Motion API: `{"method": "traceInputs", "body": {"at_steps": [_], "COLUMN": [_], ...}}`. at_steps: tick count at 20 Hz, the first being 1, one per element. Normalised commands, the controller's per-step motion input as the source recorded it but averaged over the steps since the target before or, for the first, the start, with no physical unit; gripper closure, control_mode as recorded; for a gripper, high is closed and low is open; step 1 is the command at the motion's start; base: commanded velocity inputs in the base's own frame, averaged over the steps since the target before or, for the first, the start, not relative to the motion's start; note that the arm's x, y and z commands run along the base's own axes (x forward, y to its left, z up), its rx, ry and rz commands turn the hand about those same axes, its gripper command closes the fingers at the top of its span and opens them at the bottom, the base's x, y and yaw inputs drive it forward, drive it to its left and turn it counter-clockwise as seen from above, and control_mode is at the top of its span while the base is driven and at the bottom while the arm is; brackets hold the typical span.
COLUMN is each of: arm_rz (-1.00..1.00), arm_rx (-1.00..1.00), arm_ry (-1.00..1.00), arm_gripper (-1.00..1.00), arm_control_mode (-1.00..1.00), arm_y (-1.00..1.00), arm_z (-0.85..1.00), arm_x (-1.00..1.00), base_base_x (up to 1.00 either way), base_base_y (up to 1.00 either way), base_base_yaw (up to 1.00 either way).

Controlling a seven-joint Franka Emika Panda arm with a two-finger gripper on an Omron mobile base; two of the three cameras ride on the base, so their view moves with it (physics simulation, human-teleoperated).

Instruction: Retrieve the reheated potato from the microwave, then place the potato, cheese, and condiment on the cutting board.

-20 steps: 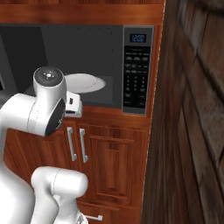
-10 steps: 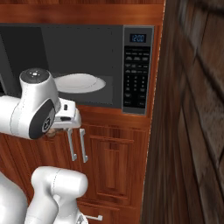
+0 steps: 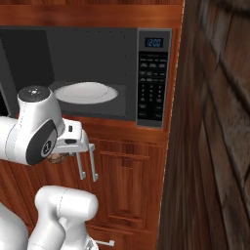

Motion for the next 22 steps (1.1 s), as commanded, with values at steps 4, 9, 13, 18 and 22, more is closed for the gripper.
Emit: {"method": "traceInputs", "body": {"at_steps": [4,9,13,18,22], "arm_rz": [0.00,0.00,0.00,0.00,0.00], "arm_rx": [0.00,0.00,0.00,0.00,0.00], "arm_ry": [0.00,0.00,0.00,0.00,0.00], "arm_gripper": [1.00,1.00,1.00,1.00,1.00], "arm_control_mode": [-1.00,-1.00,-1.00,-1.00,-1.00], "arm_y": [0.00,0.00,0.00,0.00,0.00], "arm_z": [0.00,0.00,0.00,0.00,0.00], "arm_x": [0.00,0.00,0.00,0.00,0.00], "base_base_x": [0.00,0.00,0.00,0.00,0.00], "base_base_y": [0.00,0.00,0.00,0.00,0.00], "base_base_yaw": [0.00,0.00,0.00,0.00,0.00]}}
